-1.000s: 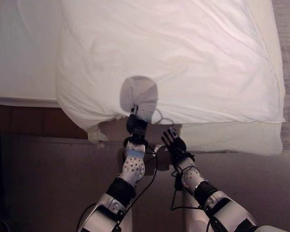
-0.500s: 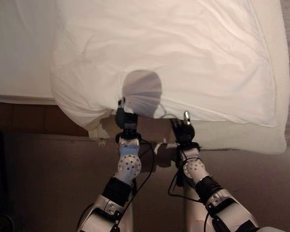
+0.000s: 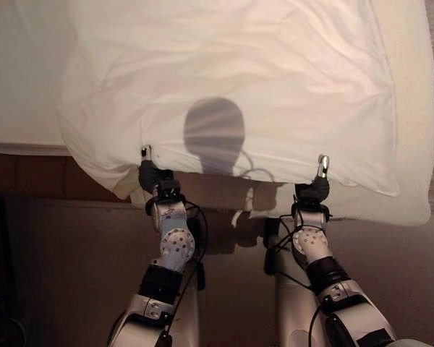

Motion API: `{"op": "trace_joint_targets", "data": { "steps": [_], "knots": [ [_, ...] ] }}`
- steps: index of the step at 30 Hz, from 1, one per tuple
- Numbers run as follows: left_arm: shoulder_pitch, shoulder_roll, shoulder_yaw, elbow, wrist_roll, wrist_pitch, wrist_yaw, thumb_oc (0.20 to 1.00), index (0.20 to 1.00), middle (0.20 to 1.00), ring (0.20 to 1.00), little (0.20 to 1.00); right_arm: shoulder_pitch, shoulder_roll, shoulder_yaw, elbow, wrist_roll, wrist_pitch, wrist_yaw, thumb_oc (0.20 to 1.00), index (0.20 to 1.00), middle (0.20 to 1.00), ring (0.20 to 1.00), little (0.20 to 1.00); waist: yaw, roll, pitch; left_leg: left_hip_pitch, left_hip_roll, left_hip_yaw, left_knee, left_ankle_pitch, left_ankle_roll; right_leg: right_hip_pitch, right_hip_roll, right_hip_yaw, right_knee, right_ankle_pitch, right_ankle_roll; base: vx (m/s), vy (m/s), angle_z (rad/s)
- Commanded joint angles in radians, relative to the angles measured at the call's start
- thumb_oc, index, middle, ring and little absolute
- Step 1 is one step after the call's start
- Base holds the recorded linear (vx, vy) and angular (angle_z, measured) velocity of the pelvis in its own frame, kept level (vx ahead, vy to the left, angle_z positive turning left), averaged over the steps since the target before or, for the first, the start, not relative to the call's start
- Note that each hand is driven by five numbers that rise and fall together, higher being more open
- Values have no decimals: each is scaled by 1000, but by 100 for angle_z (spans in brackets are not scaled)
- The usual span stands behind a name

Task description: Make the bed

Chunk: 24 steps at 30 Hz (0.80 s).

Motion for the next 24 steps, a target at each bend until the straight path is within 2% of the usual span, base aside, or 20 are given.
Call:
{"op": "trace_joint_targets", "data": {
  "steps": [1, 9, 10, 11, 12, 21, 24],
  "knots": [
    [-2, 110, 179, -149, 100, -127, 35, 200, 200, 200, 200, 200, 19, -63, -128, -72, -41, -91, -31, 1000, 1000, 1000, 1000, 1000, 15, -12, -49, -56, -64, 42, 55, -25, 52, 56, 37, -3, -67, 50, 18, 0, 0, 0],
    [-14, 126, 206, -143, 140, -128, 66, 200, 200, 200, 200, 200, -9, -101, -166, -35, -76, -89, -75, 1000, 1000, 1000, 1000, 1000, 14, -7, -59, -65, -64, 46, 62, -28, 54, 44, 37, 3, -58, 47, 20, 0, 0, 0],
    [-15, 126, 207, -142, 141, -128, 70, 200, 200, 200, 200, 200, -12, -104, -169, -39, -80, -89, -76, 689, 689, 689, 689, 689, 14, -7, -61, -68, -63, 46, 64, -28, 54, 41, 36, 2, -56, 47, 20, 0, 0, 0],
    [-16, 126, 207, -142, 142, -128, 70, 200, 200, 200, 200, 200, -12, -104, -169, -39, -81, -89, -77, 533, 533, 533, 533, 533, 14, -7, -62, -69, -63, 46, 65, -28, 54, 40, 36, 2, -55, 46, 20, 0, 0, 0],
    [-17, 127, 203, -141, 139, -127, 67, 200, 200, 200, 200, 200, -14, -110, -169, -43, -90, -89, -79, 200, 200, 200, 200, 200, 13, -5, -64, -70, -62, 46, 64, -28, 55, 34, 38, 4, -51, 46, 20, 0, 0, 0],
    [-10, 126, 200, -138, 132, -121, 53, 200, 200, 200, 200, 200, -4, -105, -156, -93, -110, -92, -69, 200, 200, 200, 200, 200, 12, -6, -74, -74, -61, 47, 64, -29, 56, 25, 40, 6, -44, 43, 20, 0, 0, 0],
    [16, 109, 184, -128, 93, -108, 25, 200, 200, 200, 200, 200, 24, -68, -108, -241, -120, -109, -33, 200, 200, 200, 200, 200, 9, -7, -72, -77, -59, 49, 63, -24, 54, 19, 41, 9, -42, 45, 19, 0, 0, 0]
  ]
}}
